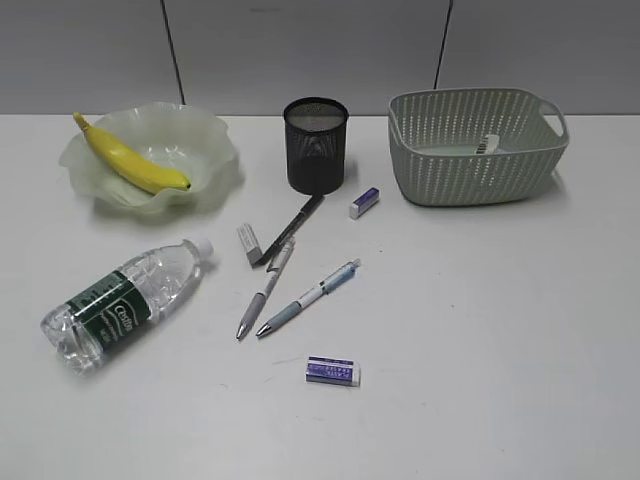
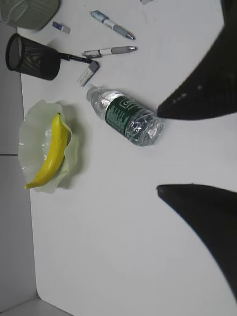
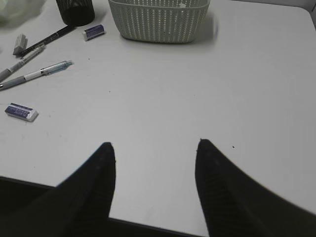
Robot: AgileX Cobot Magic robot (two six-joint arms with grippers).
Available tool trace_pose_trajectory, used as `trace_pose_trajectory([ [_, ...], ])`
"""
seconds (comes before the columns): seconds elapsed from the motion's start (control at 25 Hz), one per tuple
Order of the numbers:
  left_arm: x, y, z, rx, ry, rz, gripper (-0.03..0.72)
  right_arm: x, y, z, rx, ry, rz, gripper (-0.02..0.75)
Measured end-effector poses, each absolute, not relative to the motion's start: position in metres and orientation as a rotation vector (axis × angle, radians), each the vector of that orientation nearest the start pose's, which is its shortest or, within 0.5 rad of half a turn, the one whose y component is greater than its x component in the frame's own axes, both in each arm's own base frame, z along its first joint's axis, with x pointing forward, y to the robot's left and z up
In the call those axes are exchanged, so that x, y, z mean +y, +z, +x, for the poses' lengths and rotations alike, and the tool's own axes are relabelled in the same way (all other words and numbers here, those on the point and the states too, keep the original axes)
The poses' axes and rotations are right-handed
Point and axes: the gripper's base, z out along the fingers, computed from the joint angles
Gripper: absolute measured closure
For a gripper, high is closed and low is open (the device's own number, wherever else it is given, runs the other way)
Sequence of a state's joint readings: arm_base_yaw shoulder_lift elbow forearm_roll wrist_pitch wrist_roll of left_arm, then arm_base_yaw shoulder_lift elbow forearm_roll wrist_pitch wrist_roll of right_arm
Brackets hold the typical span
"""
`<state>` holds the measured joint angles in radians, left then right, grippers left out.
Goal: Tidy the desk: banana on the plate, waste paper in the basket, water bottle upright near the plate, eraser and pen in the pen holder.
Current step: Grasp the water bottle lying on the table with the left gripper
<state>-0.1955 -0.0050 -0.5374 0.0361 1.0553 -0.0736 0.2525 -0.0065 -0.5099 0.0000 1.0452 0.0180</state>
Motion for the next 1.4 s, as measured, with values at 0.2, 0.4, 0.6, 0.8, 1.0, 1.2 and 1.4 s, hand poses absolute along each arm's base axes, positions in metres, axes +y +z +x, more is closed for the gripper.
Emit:
trace_pose_trajectory([
  [0.2, -0.005, 0.295, 0.008, 2.048, -0.130, 0.277, 0.367, -0.001, 0.281, -0.006, 2.002, 0.180, -0.245, 0.325],
  [0.4, -0.021, 0.308, 0.063, 2.094, -0.178, 0.316, 0.367, -0.001, 0.281, -0.006, 2.002, 0.177, -0.248, 0.327],
  [0.6, -0.042, 0.300, 0.143, 2.268, -0.251, 0.341, 0.317, -0.001, 0.281, -0.006, 2.002, 0.178, -0.248, 0.328],
  [0.8, -0.065, 0.273, 0.220, 2.489, -0.285, 0.405, 0.239, -0.001, 0.281, -0.006, 2.002, 0.178, -0.248, 0.328],
  [1.0, -0.103, 0.235, 0.277, 2.667, -0.288, 0.574, 0.228, -0.001, 0.281, -0.006, 2.002, 0.178, -0.249, 0.328],
  [1.2, -0.138, 0.208, 0.311, 2.716, -0.227, 0.764, 0.137, -0.001, 0.281, -0.006, 2.002, 0.178, -0.249, 0.328],
  [1.4, -0.148, 0.182, 0.327, 2.772, -0.120, 0.871, 0.105, -0.001, 0.281, -0.006, 2.002, 0.178, -0.249, 0.329],
])
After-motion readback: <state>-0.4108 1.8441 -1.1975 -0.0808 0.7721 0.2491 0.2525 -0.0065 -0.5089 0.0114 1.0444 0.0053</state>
